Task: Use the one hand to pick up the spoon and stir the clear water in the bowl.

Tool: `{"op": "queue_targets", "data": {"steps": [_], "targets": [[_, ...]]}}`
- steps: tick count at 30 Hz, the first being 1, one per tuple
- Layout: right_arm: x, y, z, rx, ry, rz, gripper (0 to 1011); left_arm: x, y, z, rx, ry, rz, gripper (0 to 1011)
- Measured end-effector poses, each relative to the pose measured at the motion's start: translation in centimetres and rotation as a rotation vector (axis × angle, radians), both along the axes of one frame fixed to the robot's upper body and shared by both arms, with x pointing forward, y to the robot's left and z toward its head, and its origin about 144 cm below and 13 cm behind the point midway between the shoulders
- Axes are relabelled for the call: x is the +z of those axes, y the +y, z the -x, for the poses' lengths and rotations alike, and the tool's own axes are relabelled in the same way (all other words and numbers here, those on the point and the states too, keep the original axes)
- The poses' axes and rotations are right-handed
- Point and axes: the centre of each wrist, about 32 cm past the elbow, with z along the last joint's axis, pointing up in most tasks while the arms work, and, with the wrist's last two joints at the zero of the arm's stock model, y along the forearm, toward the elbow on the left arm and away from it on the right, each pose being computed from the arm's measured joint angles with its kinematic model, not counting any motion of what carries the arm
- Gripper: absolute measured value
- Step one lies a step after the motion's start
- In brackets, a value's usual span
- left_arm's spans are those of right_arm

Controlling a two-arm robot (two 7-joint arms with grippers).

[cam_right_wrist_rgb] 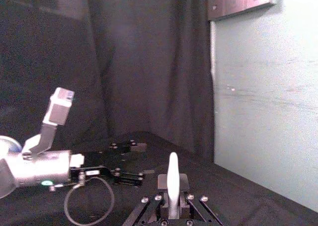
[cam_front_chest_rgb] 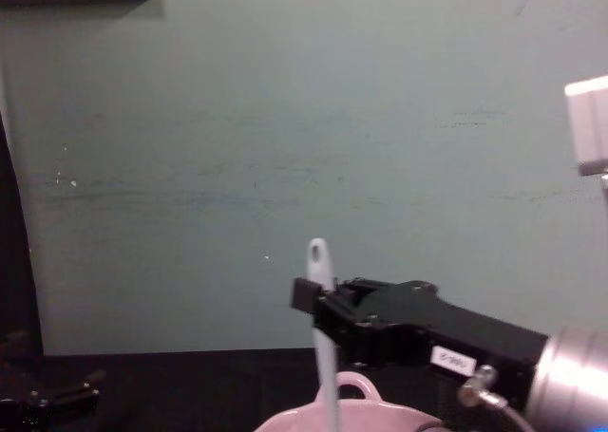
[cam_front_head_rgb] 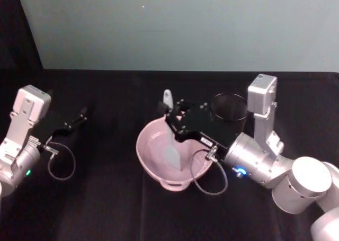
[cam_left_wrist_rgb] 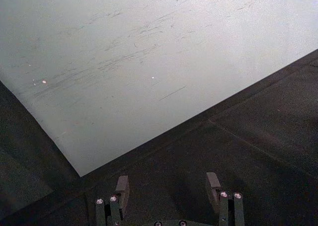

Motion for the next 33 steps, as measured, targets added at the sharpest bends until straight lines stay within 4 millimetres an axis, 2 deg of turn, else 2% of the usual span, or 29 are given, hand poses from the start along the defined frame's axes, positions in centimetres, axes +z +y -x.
{"op": "queue_targets", "data": {"steps": [12, 21, 27, 33], "targets": [[-0.6, 2.6, -1.7, 0.034, 0.002, -0.013, 117, 0.0, 0.0, 0.0, 0.0, 0.0, 0.0, 1011], [-1.1, 3.7, -3.7, -0.036, -0.05, -0.037, 117, 0.0, 0.0, 0.0, 0.0, 0.0, 0.0, 1011], [-1.2, 3.5, -4.4, -0.091, -0.084, -0.032, 116, 0.0, 0.0, 0.0, 0.0, 0.0, 0.0, 1011], [-1.0, 2.3, -4.5, -0.144, -0.121, -0.014, 116, 0.0, 0.0, 0.0, 0.0, 0.0, 0.0, 1011]]}}
